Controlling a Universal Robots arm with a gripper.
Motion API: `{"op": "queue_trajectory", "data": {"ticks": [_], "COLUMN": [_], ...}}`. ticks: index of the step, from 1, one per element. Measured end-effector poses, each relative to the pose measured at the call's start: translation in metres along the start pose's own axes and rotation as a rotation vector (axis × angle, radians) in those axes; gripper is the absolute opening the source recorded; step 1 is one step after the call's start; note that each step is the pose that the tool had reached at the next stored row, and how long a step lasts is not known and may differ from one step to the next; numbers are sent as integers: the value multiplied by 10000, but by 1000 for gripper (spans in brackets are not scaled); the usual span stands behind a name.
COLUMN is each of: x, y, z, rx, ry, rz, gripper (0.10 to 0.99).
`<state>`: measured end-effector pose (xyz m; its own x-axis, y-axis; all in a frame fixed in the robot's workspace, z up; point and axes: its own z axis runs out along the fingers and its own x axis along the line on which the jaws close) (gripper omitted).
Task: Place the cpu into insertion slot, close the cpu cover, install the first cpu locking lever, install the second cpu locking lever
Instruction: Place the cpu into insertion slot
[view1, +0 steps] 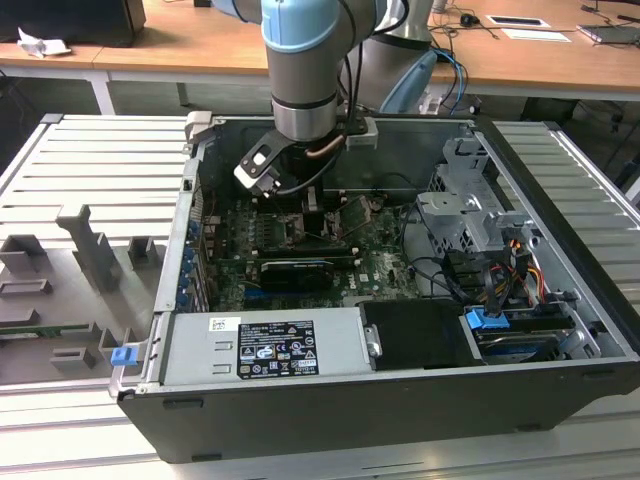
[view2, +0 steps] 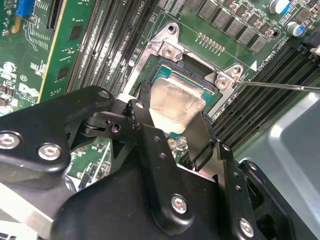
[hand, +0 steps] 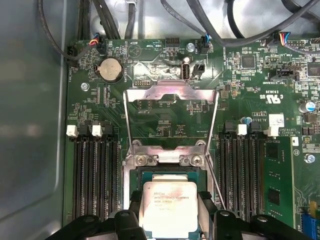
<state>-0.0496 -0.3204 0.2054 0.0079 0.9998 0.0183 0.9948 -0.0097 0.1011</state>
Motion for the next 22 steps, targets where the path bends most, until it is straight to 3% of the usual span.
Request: {"op": "queue_trajectory", "data": {"ticks": [13,15,18,22], "x": [0,0,7,7], "y": [6,6,6,10], "z": [35,35,36,-5], "rx": [0,0,-1,1], "ry": [3,3,45,44], "rz": [-24,-24,-20,-19], "gripper": [522,600,600,600]}}
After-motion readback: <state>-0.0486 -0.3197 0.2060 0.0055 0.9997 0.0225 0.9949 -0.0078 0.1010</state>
